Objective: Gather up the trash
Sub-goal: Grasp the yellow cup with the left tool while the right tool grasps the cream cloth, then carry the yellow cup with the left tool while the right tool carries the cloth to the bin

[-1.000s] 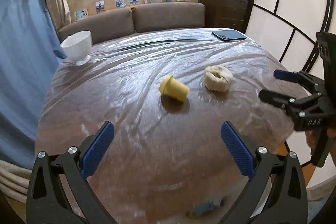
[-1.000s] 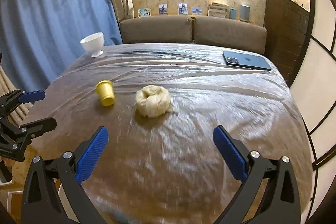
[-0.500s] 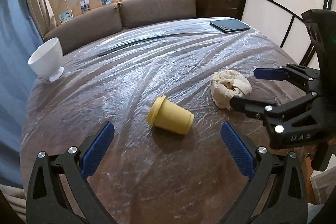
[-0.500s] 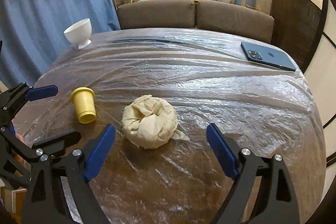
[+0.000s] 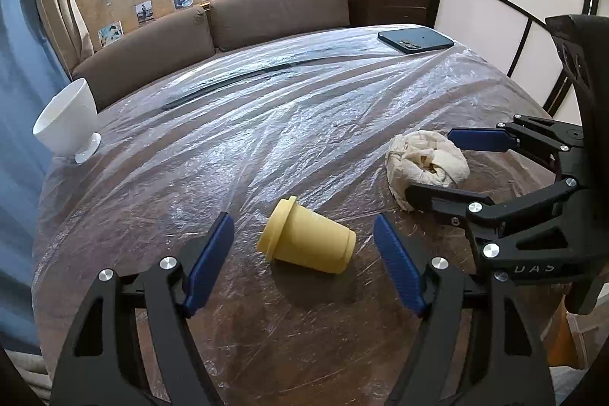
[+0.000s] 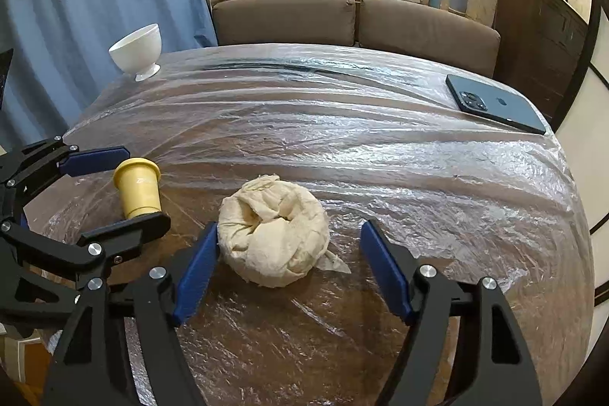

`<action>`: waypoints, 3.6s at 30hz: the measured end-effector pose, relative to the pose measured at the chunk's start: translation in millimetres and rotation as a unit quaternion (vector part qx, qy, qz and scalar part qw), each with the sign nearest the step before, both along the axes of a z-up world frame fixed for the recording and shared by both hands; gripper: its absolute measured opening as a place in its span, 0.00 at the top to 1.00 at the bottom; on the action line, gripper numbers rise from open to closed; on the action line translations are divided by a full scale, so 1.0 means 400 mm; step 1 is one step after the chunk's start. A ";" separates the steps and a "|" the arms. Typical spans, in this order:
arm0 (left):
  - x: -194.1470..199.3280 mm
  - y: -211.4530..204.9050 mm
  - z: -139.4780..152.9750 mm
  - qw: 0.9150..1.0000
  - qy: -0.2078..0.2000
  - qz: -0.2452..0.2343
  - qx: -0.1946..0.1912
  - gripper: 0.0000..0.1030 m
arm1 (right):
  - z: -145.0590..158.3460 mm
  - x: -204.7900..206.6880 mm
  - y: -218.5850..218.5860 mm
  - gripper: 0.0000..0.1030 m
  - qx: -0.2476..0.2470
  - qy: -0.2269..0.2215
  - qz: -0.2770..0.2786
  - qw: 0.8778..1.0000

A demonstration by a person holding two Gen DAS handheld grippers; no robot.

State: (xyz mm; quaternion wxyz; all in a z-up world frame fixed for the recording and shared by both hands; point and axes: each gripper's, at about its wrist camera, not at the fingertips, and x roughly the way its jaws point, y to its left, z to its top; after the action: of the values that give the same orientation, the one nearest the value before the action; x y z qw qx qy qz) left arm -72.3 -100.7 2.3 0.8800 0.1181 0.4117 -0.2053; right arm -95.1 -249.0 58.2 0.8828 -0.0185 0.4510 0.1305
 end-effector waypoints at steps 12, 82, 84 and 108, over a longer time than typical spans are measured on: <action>0.004 0.012 -0.018 1.000 0.018 -0.003 -0.004 0.50 | 0.004 0.000 0.003 0.47 -0.007 -0.004 0.001 1.000; -0.246 0.122 0.046 0.996 0.038 0.048 -0.062 0.50 | 0.117 -0.296 0.002 0.51 0.079 0.014 0.055 0.995; -0.255 0.124 0.047 0.996 0.039 0.048 -0.063 0.50 | 0.116 -0.307 -0.001 0.51 0.083 0.018 0.056 0.995; -0.383 0.140 0.038 0.996 0.059 0.033 -0.066 0.50 | 0.107 -0.444 0.000 0.51 0.079 0.037 0.091 0.992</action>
State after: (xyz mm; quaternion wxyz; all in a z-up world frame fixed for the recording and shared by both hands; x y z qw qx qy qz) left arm -225.4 -44.5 17.6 0.8662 0.0340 0.4523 -0.2097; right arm -272.7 -248.9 101.1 0.8485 0.0150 0.4684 0.2457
